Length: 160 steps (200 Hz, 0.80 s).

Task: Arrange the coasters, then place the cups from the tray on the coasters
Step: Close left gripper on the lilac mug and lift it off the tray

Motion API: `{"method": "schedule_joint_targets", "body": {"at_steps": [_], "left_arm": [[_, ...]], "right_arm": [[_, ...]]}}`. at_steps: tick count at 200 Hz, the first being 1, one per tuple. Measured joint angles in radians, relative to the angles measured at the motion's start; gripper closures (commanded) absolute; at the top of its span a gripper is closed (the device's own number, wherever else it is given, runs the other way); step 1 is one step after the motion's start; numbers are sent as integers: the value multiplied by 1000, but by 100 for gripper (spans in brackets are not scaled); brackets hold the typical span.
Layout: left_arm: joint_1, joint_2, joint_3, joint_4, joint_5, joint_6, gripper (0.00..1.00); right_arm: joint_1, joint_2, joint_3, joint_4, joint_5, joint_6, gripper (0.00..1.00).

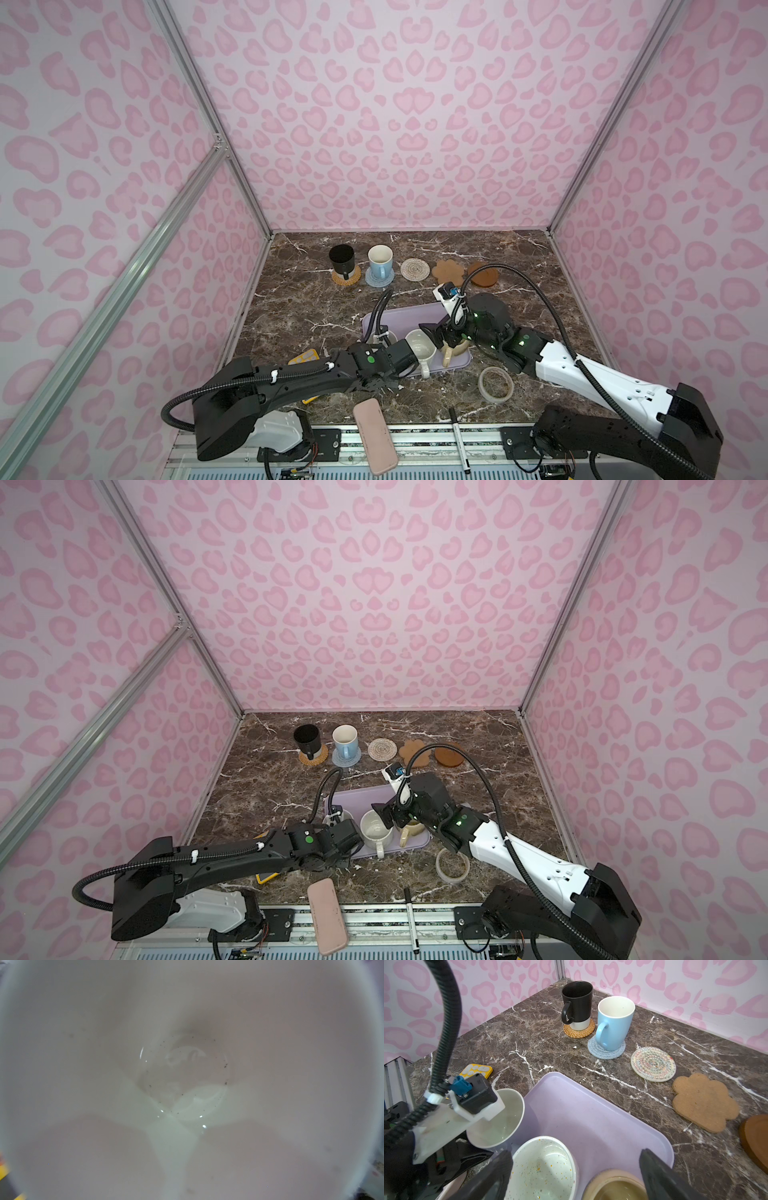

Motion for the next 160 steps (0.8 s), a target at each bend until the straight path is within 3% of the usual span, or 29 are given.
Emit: {"method": "schedule_joint_targets", "body": {"at_steps": [90,160], "left_arm": [[118,-76,166,-121,-65,121,98],[219,106,466,-112,-82,273,98]], "right_arm": [[-35,31,21,37,3,39,3],[-168,71,40,69,-36,87,3]]}}
